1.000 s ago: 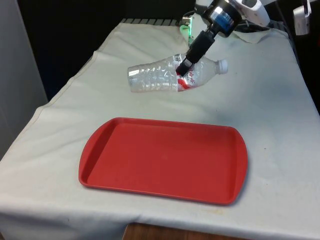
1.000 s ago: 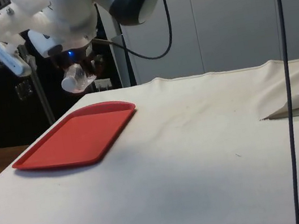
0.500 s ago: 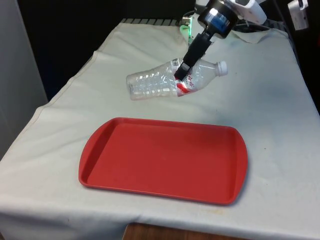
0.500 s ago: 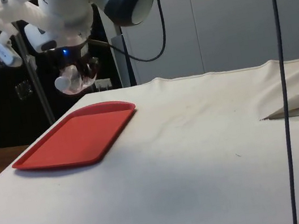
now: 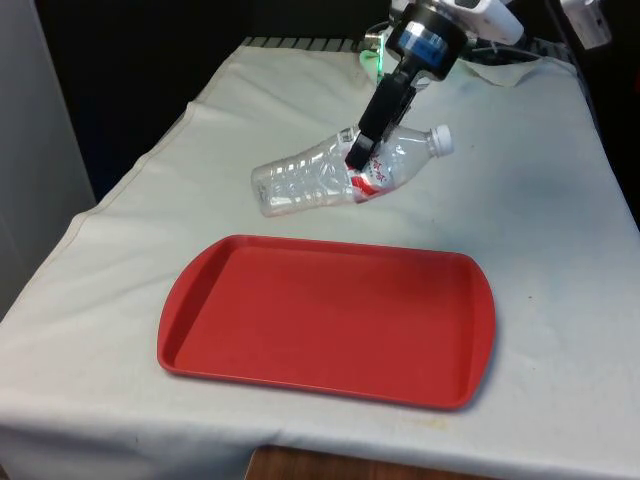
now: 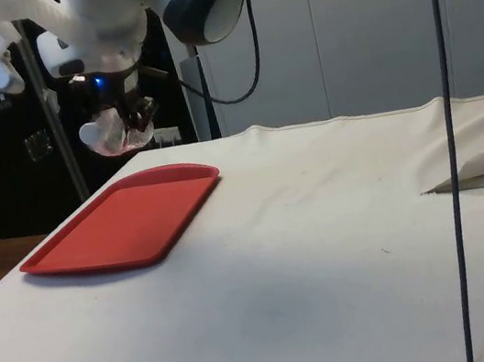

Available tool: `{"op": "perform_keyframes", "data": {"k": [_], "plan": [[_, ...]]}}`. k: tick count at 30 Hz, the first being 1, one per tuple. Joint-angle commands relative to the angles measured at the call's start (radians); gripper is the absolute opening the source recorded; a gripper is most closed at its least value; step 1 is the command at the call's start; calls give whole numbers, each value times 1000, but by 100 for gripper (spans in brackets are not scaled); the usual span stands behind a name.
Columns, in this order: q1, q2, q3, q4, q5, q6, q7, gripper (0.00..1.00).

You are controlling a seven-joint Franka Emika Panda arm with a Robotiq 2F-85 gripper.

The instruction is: Place the bottle upright on the tray.

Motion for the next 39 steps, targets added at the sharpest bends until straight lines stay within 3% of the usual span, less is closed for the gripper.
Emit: {"op": "perform_keyframes", "data": {"k": [1,6,7,8,13,15,16,17,20,25,26,27,32,33,34,35,39], "plan": [[-8,7,2,6,15,22,-5,17],[-11,16,-5,15,40,50,-3,17],[-4,12,-9,12,32,36,1,17],[-11,18,-7,17,46,56,-3,17],[-15,29,-16,26,80,91,-2,17],[-15,33,-22,29,97,108,-1,17],[-8,29,-27,26,91,95,2,17],[-15,34,-23,29,102,112,-1,17],[-17,37,-27,31,119,130,1,17],[-17,41,-36,30,155,163,6,17],[-10,36,-40,28,145,146,8,17],[-17,42,-38,30,161,168,7,17],[-19,45,-42,29,195,195,13,17],[-19,46,-44,29,201,201,14,17],[-11,41,-49,28,193,184,16,17],[-19,46,-45,28,207,206,15,17],[-19,49,-49,28,230,226,18,17]]}}
